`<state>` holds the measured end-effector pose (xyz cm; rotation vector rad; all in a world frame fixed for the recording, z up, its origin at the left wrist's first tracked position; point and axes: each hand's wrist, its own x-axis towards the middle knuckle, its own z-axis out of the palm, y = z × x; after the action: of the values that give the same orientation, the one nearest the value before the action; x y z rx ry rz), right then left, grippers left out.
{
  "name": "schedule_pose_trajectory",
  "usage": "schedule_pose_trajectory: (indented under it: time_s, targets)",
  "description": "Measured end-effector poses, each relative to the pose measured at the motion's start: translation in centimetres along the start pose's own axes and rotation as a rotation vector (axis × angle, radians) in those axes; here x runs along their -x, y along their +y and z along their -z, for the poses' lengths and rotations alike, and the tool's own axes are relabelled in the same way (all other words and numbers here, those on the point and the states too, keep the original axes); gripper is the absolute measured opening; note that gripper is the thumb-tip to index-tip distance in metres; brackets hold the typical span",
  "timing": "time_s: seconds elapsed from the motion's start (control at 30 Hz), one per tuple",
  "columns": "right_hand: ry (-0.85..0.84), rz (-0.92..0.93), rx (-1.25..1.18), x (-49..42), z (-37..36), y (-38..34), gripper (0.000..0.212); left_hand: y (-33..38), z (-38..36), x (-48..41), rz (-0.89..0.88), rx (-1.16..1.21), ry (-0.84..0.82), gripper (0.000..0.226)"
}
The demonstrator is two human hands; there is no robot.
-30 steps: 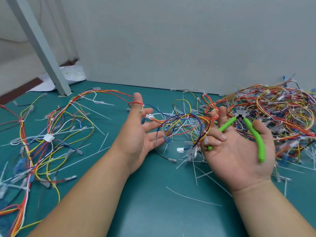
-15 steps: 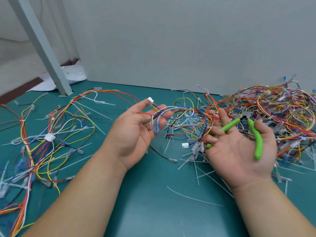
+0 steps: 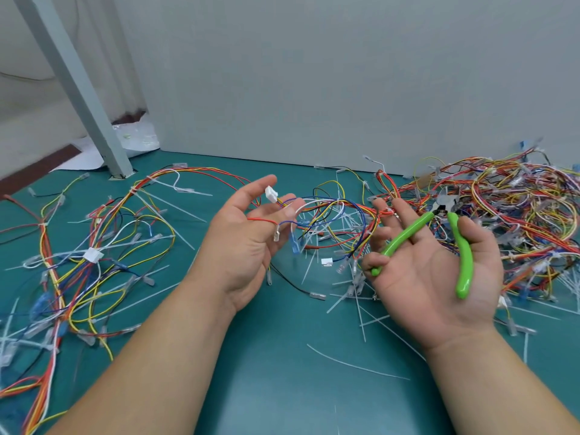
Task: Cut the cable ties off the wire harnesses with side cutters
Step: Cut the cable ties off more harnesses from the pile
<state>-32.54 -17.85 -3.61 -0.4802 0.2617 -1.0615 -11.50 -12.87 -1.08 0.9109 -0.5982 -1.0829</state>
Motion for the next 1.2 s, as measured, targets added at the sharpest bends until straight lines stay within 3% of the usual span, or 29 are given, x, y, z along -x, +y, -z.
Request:
schedule_pose_trajectory:
  time_s: [0.2, 0.3, 0.53, 0.7, 0.77, 0.9, 1.1, 1.2]
  targets:
    - [0.012, 0.011, -0.014, 0.0, 0.0, 0.0, 0.085, 0.1, 0.5, -0.1, -0.004, 0.025, -0.034, 0.051]
    - [0.015, 0.009, -0.011, 0.0, -0.1, 0.0, 0.081, 0.2, 0.7, -0.2, -0.066, -0.074, 0.007, 0.047]
    - [0.003, 0.015, 0.098, 0.0, -0.7, 0.0, 0.077, -0.4, 0.7, 0.6, -0.372, -0.832, 0.085, 0.046]
    - [-0.051, 0.011, 0.092, 0.1, -0.8, 0.0, 0.07, -1.3, 0.6, 1.2, -0.378, -1.186, 0.08, 0.031]
    - [-0.09, -0.011, 0.096, 0.2, -0.9, 0.0, 0.069, -1.6, 0.4, 1.4, -0.404, -1.269, 0.016, 0.041]
    - [-0.183, -0.06, 0.08, 0.4, -1.0, -0.1, 0.07, -2.2, 0.2, 1.4, -0.393, -1.312, -0.105, 0.067]
    - [-0.27, -0.08, 0.119, 0.6, -1.2, 0.3, 0.076, -2.8, 0.9, 0.4, -0.494, -1.211, -0.03, 0.036]
    - [-0.246, -0.045, 0.211, 0.4, -1.9, 0.1, 0.079, -2.9, 1.2, 0.3, -0.535, -1.203, 0.009, 0.04]
